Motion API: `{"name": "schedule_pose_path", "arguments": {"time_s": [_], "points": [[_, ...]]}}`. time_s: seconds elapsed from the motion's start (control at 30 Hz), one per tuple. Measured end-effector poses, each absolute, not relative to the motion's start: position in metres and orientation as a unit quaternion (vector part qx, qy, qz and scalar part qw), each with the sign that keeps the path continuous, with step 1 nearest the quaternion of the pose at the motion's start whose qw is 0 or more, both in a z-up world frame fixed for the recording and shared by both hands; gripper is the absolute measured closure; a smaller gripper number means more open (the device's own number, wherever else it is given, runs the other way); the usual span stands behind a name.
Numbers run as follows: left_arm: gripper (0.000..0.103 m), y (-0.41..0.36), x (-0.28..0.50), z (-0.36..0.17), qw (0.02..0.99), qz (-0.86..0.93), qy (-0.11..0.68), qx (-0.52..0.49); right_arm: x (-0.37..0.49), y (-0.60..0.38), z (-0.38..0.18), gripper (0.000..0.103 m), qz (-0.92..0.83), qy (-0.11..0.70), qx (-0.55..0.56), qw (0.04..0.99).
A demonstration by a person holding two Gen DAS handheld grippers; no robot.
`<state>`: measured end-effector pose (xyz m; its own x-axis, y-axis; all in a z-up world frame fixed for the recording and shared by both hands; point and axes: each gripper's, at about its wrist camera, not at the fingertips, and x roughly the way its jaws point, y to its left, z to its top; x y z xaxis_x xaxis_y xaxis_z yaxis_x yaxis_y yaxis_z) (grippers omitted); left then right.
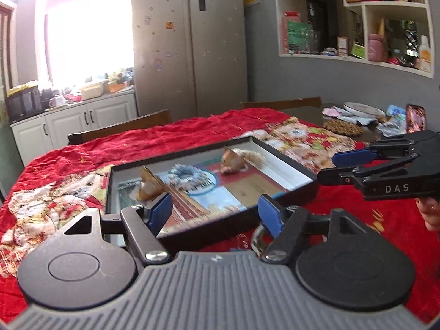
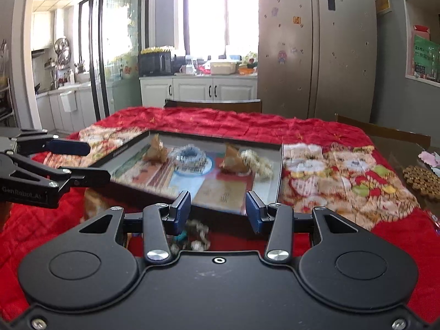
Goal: Organize objects
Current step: 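Lift both open tools away from the tray toward the loose items, then grasp a brown paper packet with the left tool while the right tool grasps the black scrunchie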
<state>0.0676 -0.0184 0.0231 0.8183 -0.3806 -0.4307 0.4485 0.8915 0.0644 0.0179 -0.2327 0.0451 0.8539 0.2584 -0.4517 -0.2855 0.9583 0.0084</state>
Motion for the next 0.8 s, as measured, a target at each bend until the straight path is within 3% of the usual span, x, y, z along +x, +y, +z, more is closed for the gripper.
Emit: {"name": "schedule_pose_path", "arguments": {"time_s": [0.8], "points": [[0.023,-0.039,0.047,-0.025,0.924,-0.261,0.252,0.124,-0.015,-0.242,0.002,0.061,0.154,0.258,0.015,0.954]]}}
